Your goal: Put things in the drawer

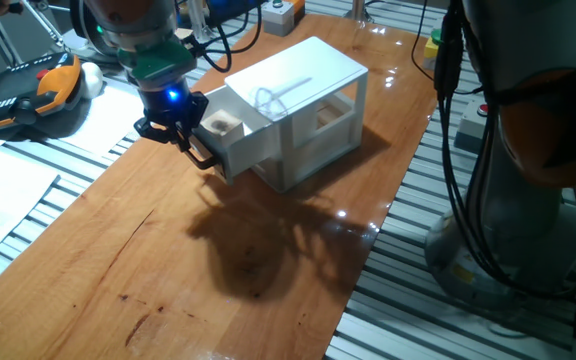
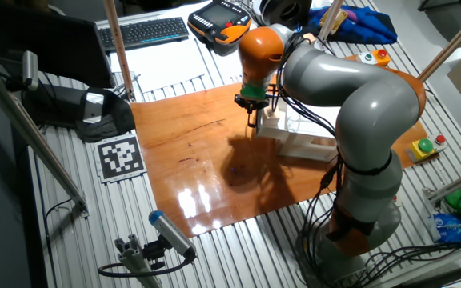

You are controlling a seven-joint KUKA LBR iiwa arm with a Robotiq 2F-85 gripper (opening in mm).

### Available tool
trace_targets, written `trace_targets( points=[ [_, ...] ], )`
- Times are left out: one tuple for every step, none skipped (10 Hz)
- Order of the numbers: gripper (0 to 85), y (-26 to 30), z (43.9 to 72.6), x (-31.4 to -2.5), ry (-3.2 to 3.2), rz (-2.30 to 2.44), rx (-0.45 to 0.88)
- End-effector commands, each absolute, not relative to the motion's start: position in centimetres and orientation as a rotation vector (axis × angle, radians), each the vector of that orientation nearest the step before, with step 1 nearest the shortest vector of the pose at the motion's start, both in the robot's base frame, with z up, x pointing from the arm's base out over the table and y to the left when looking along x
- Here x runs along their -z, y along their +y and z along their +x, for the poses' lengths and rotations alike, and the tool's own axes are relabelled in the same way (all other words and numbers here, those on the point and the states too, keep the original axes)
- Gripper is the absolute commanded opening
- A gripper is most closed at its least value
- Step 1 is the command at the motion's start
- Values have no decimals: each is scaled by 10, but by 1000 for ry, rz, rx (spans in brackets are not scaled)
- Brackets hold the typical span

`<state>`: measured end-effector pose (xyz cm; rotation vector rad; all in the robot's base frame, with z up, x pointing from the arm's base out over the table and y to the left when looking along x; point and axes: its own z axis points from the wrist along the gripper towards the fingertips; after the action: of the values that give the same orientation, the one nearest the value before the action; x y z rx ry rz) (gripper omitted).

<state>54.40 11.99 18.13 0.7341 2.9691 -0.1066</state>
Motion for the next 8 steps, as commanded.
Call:
trace_targets(
  points=[
    [0, 120, 543, -181, 2969, 734, 107],
    [0, 119, 542, -182, 2969, 734, 107],
    [0, 118, 541, -183, 2970, 729, 111],
    [0, 118, 540, -183, 2968, 726, 113],
    [0, 117, 540, -184, 2968, 724, 118],
    [0, 116, 539, -184, 2967, 723, 117],
    [0, 114, 538, -183, 2966, 720, 117],
    [0, 113, 537, -182, 2966, 720, 117]
  ],
)
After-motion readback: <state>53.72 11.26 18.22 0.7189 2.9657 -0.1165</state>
